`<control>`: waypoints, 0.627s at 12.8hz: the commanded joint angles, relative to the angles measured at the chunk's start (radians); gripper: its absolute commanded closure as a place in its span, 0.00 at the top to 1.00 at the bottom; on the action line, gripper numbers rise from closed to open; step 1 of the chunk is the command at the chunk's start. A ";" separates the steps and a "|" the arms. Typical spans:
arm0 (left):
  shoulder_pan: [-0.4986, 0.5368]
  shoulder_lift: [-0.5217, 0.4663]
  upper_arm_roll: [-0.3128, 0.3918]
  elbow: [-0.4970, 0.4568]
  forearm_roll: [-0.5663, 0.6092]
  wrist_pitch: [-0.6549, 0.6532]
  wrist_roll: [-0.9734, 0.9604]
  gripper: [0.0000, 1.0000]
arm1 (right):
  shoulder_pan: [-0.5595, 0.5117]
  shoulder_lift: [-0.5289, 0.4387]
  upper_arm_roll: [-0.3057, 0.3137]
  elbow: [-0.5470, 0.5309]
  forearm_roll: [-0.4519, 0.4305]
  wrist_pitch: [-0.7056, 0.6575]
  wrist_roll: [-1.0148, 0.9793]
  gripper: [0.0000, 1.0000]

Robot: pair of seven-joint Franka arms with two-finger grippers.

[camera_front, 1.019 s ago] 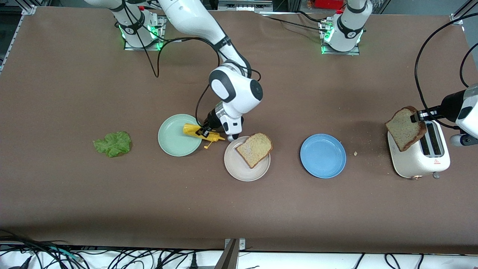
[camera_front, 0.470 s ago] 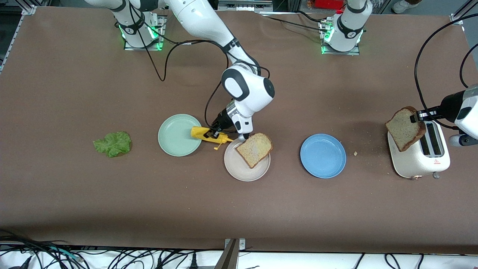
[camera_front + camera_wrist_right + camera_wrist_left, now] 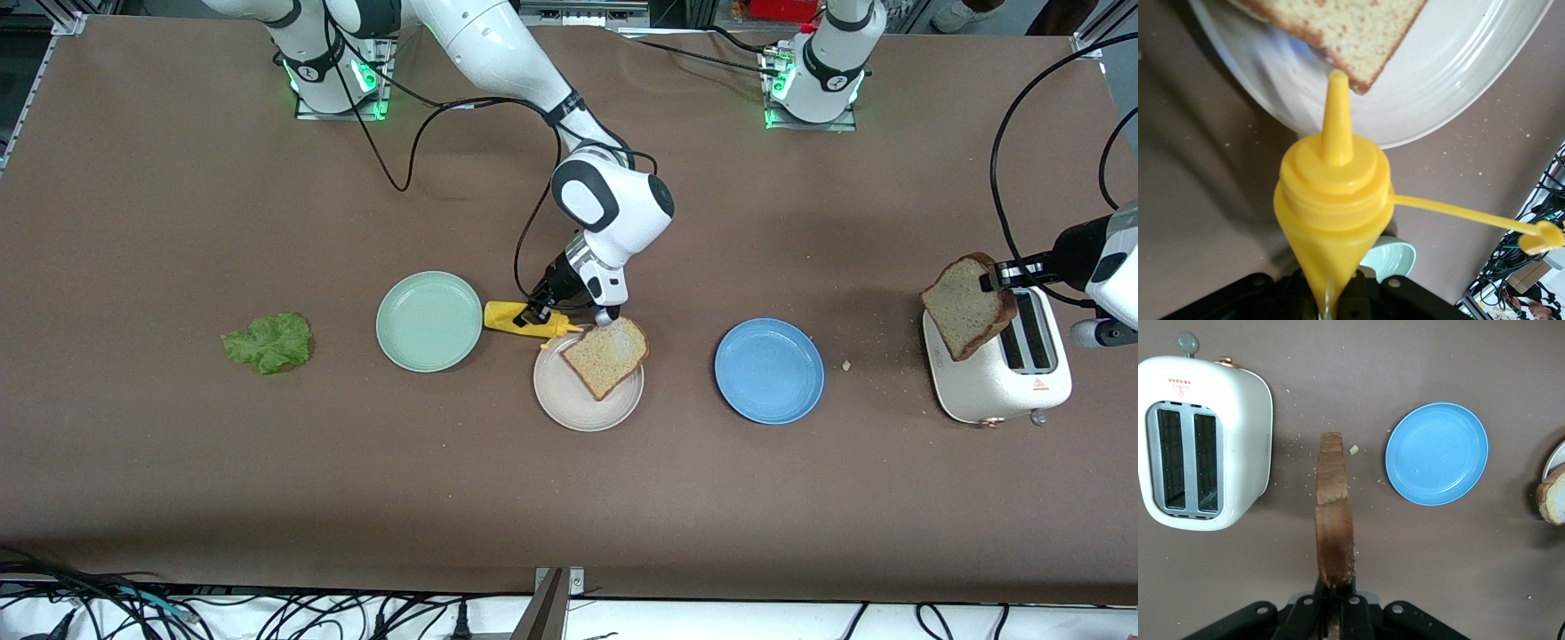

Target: Make sandwich in beige plate with both arms

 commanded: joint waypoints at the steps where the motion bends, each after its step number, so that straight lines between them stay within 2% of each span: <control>1: -0.002 -0.008 0.006 -0.006 -0.013 0.005 0.025 0.00 | -0.013 0.005 -0.010 0.037 -0.007 -0.015 -0.008 0.00; 3: -0.002 -0.009 0.004 -0.005 -0.013 0.005 0.025 0.00 | -0.031 -0.018 0.000 0.032 -0.002 -0.013 -0.010 0.00; 5: -0.002 -0.009 0.004 -0.003 -0.013 0.005 0.025 0.00 | -0.082 -0.083 0.033 0.003 0.011 -0.015 -0.063 0.00; 6: -0.002 -0.009 0.004 -0.003 -0.013 0.005 0.025 0.00 | -0.106 -0.134 0.035 -0.036 0.040 -0.009 -0.102 0.00; 8: -0.003 -0.009 0.002 -0.002 -0.013 0.005 0.022 0.00 | -0.189 -0.296 0.062 -0.191 0.114 0.086 -0.181 0.00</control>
